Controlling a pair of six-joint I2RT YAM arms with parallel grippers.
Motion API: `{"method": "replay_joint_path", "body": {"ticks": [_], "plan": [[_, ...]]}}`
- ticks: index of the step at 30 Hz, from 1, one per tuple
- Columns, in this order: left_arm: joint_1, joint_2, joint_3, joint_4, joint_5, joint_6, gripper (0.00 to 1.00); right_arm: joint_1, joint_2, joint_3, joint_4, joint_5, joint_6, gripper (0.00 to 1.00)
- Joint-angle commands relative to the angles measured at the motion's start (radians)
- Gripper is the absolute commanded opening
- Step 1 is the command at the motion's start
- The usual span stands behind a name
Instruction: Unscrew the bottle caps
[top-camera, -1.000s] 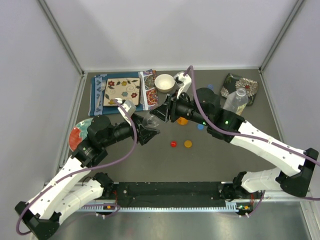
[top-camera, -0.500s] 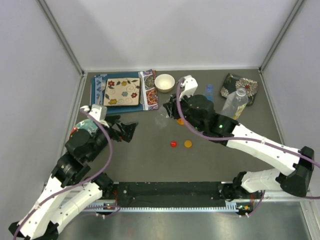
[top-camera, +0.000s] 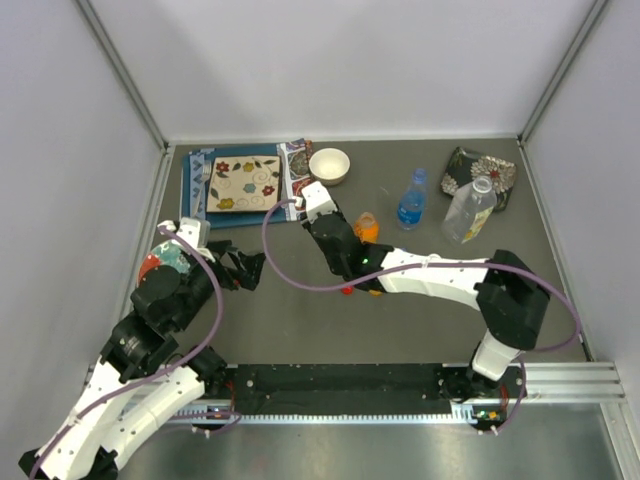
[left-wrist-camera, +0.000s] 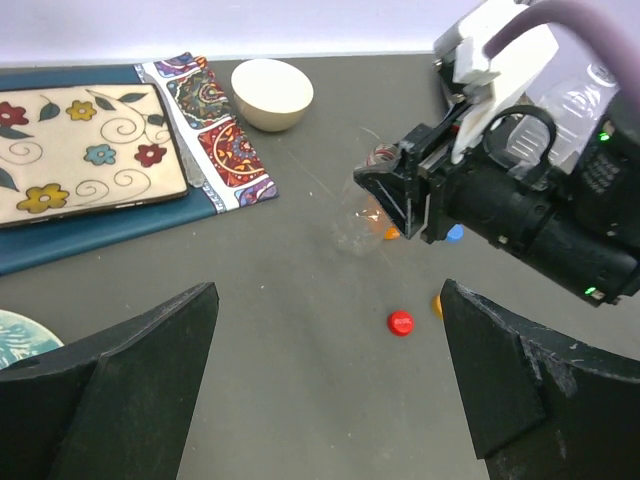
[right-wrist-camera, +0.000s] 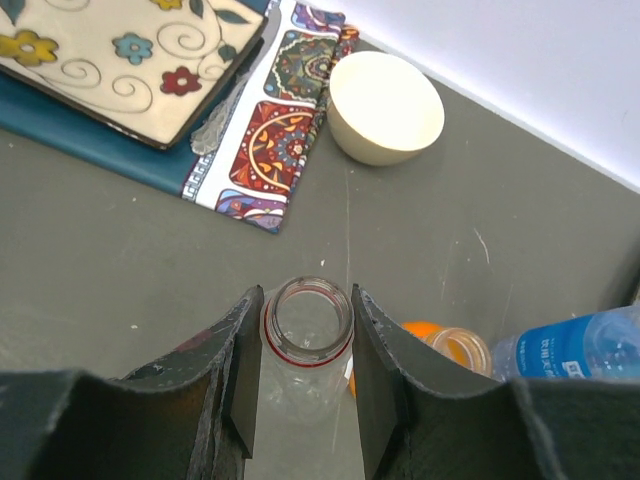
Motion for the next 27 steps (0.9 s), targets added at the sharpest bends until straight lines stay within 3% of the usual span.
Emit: {"method": "replay_joint_path", "body": {"ticks": [1, 15, 27], "plan": [[0.0, -0.013, -0.014, 0.015, 0.014, -0.005, 0.98, 0.007, 0.045, 0.017, 0.122, 0.03, 0.005, 0.0], [0.0, -0.021, -0.044, 0.034, 0.039, -0.016, 0.98, -0.04, 0.083, 0.006, 0.037, -0.045, 0.205, 0.02], [-0.001, -0.007, -0.069, 0.056, 0.057, -0.026, 0.98, -0.059, 0.094, -0.045, 0.001, -0.085, 0.256, 0.07]]}}
